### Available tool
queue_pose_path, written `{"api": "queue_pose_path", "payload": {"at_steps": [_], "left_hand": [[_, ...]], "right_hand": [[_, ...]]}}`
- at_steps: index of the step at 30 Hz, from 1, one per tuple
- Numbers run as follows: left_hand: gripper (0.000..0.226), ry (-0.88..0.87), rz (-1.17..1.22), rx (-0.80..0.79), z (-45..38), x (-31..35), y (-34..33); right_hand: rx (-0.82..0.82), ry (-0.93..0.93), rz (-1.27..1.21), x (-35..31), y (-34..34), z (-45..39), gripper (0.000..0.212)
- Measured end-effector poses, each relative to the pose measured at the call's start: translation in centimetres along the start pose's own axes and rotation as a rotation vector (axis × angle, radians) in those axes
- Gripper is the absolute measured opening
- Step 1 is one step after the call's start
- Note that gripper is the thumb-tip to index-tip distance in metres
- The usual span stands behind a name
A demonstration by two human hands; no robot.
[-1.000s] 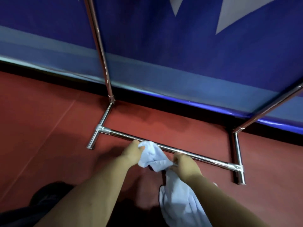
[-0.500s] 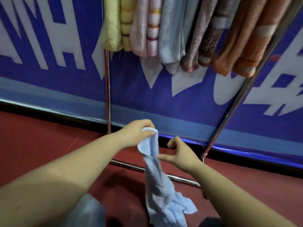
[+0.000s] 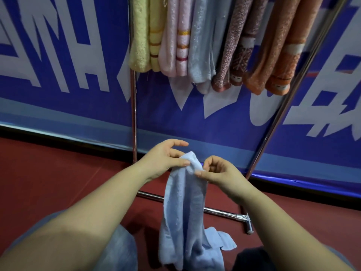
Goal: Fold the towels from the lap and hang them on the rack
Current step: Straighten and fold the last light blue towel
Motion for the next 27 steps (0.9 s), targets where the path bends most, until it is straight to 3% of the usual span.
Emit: {"api": "queue_pose_path", "payload": {"at_steps": [3,8,13,16,23,25,27], "left_hand": [[0.044,-0.035,-0.079,0.018,-0.2,0.3,-0.5],[0.039,-0.092,-0.154,0.091,-1.1,0.3,-0.8],[0.035,-0.127,-0.162,0.098,-1.8,-0.4,-1.4],[0.029,-0.092,-0.203,0.121,-2.7,-1.8,-1.5],[0.018,0.095,-0.652,0.304,-3.9,-5.6,0.4],[0.021,0.122,-0.609,0.341,-4.0,-6.1,1.4],[0.021,0.098,-0.420,0.357,-3.8,-5.8,2.2]], "right_hand": [[0.031,-0.021,-0.052,0.1,0.0,-0.4,0.018],[0.083,0.030,0.061,-0.5,0.0,-0.8,0.013],[0.050,0.161,0.379,-1.3,0.0,-1.0,0.013],[0.094,0.229,0.451,-2.1,0.4,-0.8,0.013],[0.378,0.246,0.330,-3.5,4.3,-0.5,0.016],[0.462,0.225,0.357,-3.6,6.0,-0.3,0.015],[0.549,0.168,0.359,-2.9,7.9,0.0,0.013]]}}
Point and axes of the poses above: each hand's wrist, its own z-axis away from the middle knuckle, its own y-axis out of the back of the hand, x = y × z, the point moved 7 cm from there along -z, towards the middle knuckle, and after that the axes turned 10 degrees about y, right-handed, at the moved point
